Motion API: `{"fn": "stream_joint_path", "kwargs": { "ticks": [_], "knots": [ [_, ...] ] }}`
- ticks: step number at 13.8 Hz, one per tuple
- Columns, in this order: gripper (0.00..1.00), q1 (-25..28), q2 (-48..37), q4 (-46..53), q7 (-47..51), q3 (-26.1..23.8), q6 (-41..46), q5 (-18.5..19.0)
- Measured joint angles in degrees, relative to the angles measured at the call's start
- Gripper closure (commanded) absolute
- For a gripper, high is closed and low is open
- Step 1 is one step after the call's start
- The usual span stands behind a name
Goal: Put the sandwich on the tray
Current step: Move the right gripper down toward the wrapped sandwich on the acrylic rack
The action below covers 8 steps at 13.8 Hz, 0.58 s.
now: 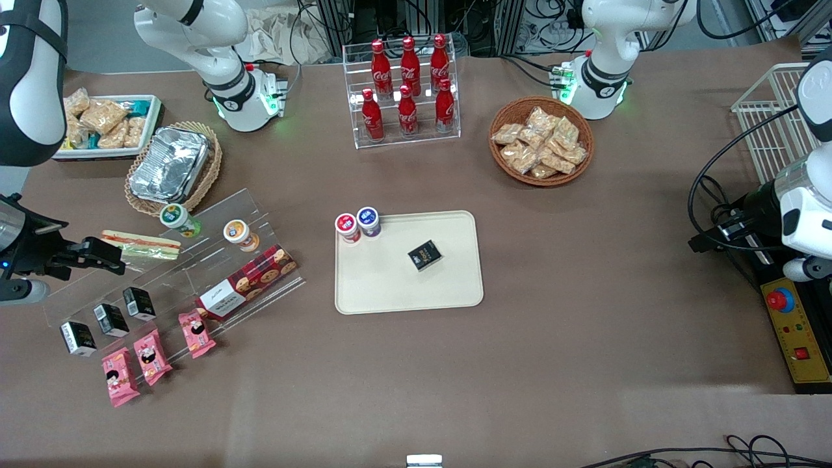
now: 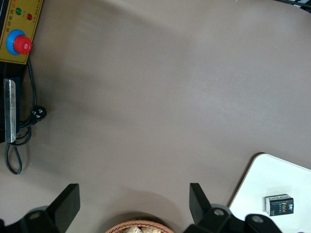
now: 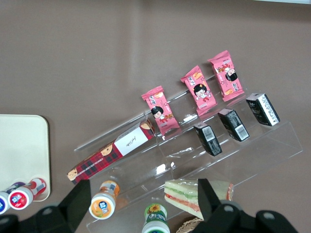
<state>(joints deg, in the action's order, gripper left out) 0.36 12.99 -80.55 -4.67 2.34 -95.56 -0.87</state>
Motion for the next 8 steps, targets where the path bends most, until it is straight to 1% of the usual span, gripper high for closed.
{"fn": "stream_joint_path", "kwargs": {
  "ticks": [8],
  "knots": [
    [0.02,-0.03,-0.01,-0.50,0.95,0.06,1.42,0.00]
  ]
}}
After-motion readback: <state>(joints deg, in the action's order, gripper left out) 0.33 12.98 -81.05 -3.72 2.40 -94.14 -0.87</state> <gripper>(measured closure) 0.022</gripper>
